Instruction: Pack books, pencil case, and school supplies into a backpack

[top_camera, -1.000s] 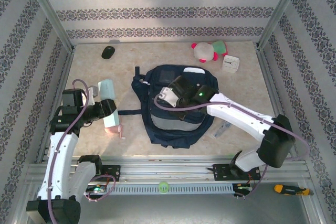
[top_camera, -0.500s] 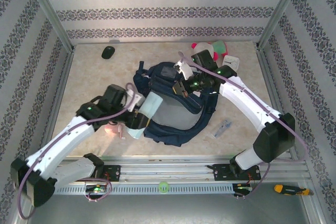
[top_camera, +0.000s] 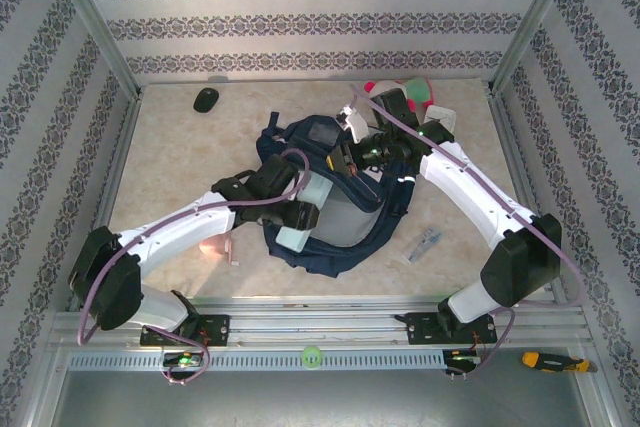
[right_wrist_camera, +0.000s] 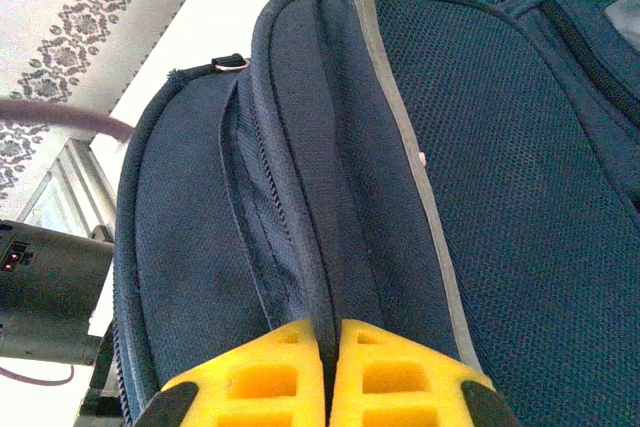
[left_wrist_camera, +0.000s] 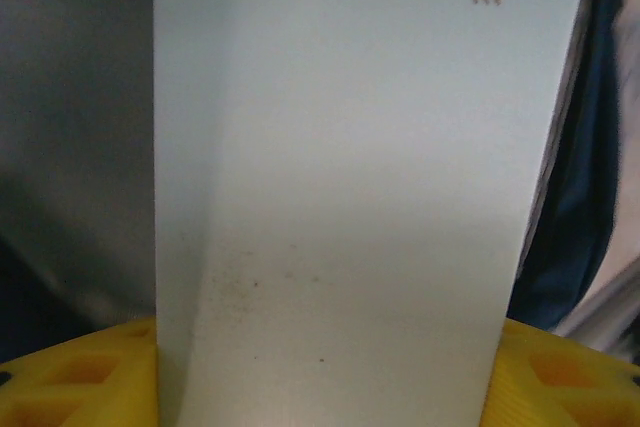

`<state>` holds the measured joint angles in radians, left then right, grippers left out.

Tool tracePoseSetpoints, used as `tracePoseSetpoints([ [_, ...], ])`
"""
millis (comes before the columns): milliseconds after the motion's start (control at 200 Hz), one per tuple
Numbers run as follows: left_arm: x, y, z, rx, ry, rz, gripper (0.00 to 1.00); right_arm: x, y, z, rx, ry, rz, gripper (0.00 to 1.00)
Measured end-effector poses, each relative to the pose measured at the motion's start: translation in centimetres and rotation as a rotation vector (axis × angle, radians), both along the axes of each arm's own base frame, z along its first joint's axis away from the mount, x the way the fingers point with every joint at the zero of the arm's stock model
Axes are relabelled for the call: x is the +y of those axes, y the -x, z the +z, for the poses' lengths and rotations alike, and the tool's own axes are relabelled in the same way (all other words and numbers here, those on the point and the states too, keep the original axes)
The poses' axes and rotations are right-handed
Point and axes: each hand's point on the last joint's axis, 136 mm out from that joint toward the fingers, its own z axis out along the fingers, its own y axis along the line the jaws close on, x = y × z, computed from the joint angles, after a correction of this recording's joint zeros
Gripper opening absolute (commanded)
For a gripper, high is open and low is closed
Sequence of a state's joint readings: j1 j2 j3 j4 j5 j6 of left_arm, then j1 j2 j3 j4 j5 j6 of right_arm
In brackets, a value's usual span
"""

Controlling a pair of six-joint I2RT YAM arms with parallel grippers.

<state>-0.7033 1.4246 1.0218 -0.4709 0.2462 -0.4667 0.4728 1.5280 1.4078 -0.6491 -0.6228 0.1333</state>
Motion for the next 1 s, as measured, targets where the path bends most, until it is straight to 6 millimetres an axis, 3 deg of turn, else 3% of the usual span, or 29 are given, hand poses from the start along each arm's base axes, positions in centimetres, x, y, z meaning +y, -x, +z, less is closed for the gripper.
tracePoseSetpoints([
  [140,-0.8,-1.4,1.0,-0.027,0.068,0.076,0.78,0.1,-0.2,-0.1,-0.008,-0.006,-0.002,0.00],
  [265,0.1,-0.8,1.0,-0.030,0.077,0.119,0.79,0.1,-0.2,-0.3,-0.012,-0.008,-0.001,0.00],
  [465,2.7,2.5,1.9,-0.030,0.138,0.154,0.55,0.2,0.1,-0.5,-0.007,-0.021,0.005,0.00],
  [585,3.4,4.4,1.2,0.017,0.168,0.160,0.46,0.2,0.2,-0.7,0.004,-0.027,0.002,0.00],
  [695,3.5,6.4,0.1,0.077,0.182,0.147,0.43,0.2,0.4,-0.8,0.008,-0.030,0.001,0.00],
  [819,2.8,8.7,-0.4,0.130,0.207,0.111,0.31,0.1,0.5,-0.7,0.003,-0.033,0.000,0.00],
  [999,1.7,10.6,-1.7,0.196,0.196,0.061,0.23,0.2,0.6,-0.9,0.009,-0.036,0.001,0.00],
])
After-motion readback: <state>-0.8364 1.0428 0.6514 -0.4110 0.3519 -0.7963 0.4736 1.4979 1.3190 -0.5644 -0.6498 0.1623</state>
